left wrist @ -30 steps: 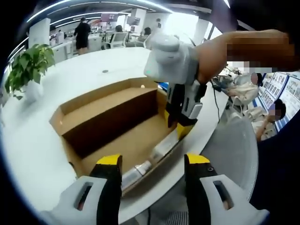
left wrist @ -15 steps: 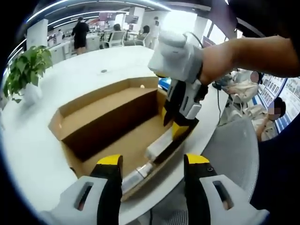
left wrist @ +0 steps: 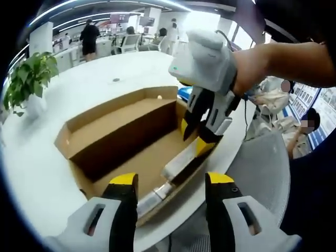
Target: Operate the shoe box by opening the lid, removing the specified soft item, and placing it in the target area until the item is outside and the box remains undamaged.
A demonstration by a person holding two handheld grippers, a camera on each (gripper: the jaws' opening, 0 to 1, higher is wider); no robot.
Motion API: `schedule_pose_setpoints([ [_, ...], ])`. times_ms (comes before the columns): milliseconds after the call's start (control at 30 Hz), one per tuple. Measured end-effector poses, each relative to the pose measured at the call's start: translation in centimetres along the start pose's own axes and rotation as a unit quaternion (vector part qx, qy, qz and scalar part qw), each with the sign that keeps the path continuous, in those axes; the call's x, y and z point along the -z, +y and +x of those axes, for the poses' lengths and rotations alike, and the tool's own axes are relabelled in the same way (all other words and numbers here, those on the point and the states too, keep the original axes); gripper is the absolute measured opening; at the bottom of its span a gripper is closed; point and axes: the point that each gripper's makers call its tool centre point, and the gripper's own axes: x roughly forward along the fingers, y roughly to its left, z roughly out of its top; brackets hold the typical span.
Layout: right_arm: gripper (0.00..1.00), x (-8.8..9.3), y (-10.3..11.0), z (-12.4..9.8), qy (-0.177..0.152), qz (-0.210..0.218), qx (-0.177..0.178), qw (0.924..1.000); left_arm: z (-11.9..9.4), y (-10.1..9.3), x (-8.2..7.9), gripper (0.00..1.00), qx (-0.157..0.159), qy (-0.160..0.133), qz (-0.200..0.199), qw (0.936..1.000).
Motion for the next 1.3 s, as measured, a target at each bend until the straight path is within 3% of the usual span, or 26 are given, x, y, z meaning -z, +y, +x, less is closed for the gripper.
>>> schedule_pose_setpoints([
  [233, 0.24, 0.3, 0.2, 1.7, 0.001, 0.002, -0.001, 1.0, -0.3, 0.3, 0.0, 0.5, -0.003, 0.0, -0.001, 1.0],
  [533, 0.23, 0.5, -0.2, 2.2, 0.0, -0.008, -0.001, 1.0, 0.0, 0.3, 0.2, 0.5, -0.003, 0.007, -0.002, 1.0],
  [933, 0.18, 0.7, -0.3, 2.7, 0.002, -0.075, 0.001, 0.9972, 0.3, 0.2, 0.0, 0.49, -0.001, 0.013, 0.002, 0.9999],
  [1300, 0.16, 0.8, -1.5, 2.0, -0.006, -0.097, 0.013, 0.9952, 0.7, 0.4, 0.1, 0.49, -0.001, 0.016, 0.0, 0.9999],
])
